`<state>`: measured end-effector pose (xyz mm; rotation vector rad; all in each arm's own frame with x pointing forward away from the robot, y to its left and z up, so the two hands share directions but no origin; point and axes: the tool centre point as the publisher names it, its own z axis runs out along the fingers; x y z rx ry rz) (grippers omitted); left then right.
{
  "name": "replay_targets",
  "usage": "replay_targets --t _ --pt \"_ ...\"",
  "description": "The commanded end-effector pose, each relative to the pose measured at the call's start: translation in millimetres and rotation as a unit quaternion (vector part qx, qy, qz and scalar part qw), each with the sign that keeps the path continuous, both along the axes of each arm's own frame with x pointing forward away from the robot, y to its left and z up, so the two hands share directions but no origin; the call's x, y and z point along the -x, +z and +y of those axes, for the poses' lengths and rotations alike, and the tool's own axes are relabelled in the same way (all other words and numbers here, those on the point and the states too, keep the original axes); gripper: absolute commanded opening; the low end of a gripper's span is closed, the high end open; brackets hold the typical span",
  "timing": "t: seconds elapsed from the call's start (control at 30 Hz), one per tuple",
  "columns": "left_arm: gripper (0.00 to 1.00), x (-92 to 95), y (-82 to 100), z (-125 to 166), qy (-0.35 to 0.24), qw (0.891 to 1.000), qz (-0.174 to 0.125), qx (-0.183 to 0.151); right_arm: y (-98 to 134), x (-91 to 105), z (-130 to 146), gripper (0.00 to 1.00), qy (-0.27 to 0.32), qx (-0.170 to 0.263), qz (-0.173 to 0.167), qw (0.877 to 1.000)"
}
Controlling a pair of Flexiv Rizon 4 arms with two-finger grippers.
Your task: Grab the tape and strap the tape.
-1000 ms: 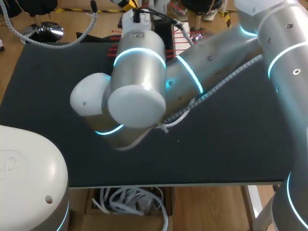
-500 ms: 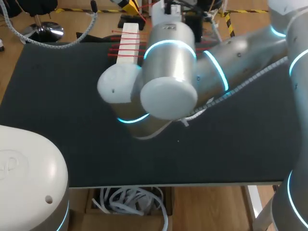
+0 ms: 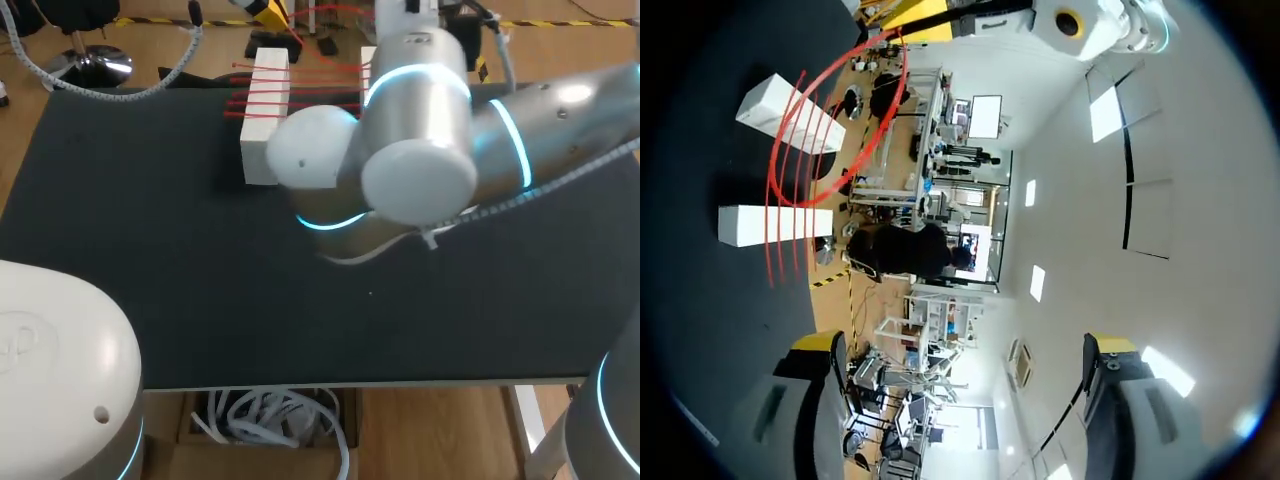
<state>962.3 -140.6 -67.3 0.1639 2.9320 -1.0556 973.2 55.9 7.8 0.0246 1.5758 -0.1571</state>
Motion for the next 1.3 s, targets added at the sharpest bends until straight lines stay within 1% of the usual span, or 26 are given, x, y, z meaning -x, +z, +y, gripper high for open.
replay_targets --t 0.03,0.27,0.3,0.33,0.4,0.47,0.6,0.67,0.73,0.8,1.0,1.13,1.23,1.3 --pt "0.0 0.1 0.9 0 0.0 1.0 0.001 -0.002 7 -4.0 -12 1.0 0.028 -0.002 0.01 1.0" --pt "0.0 0.1 0.9 0 0.0 1.0 0.001 -0.002 6 -5.3 -12 1.0 0.022 0.003 0.009 1.0" --pt "0.0 2.4 -1.7 4 0.003 1.0 0.003 -0.004 6 -5.3 -12 1.0 0.022 0.003 0.009 1.0" --pt "0.0 4.8 -5.5 8 0.008 1.0 0.008 -0.013 6 -5.3 -12 1.0 0.022 0.003 0.009 1.0" --pt "0.0 9.9 -12.3 17 0.023 1.0 0.014 -0.015 6 -5.3 -12 1.0 0.022 0.003 0.009 1.0" --pt "0.0 15.7 -19.8 28 0.037 0.999 0.022 -0.03 6 -5.3 -12 1.0 0.022 0.003 0.009 1.0" --pt "0.0 29.4 -41.6 61 0.08 0.995 0.039 -0.041 6 -5.3 -12 1.0 0.022 0.003 0.009 1.0" --pt "0.0 35.4 -53.2 78 0.099 0.992 0.048 -0.055 6 -5.3 -12 1.0 0.022 0.003 0.009 1.0" --pt "0.0 39.6 -65.2 94 0.104 0.99 0.059 -0.076 6 -5.3 -12 1.0 0.022 0.003 0.009 1.0" --pt "0.0 43.0 -79.7 112 0.118 0.987 0.069 -0.086 6 -5.3 -12 1.0 0.022 0.003 0.009 1.0" --pt "0.0 49.3 -119.4 163 0.144 0.976 0.102 -0.125 6 -5.3 -12 1.0 0.022 0.003 0.009 1.0" --pt "0.0 50.4 -143.2 200 0.149 0.967 0.128 -0.161 6 -5.3 -12 1.0 0.022 0.003 0.009 1.0" --pt "0.0 51.4 -158.5 226 0.148 0.961 0.147 -0.183 6 -5.3 -12 1.0 0.022 0.003 0.009 1.0" --pt "0.0 52.8 -167.5 242 0.15 0.957 0.157 -0.192 6 -5.3 -12 1.0 0.022 0.003 0.009 1.0"
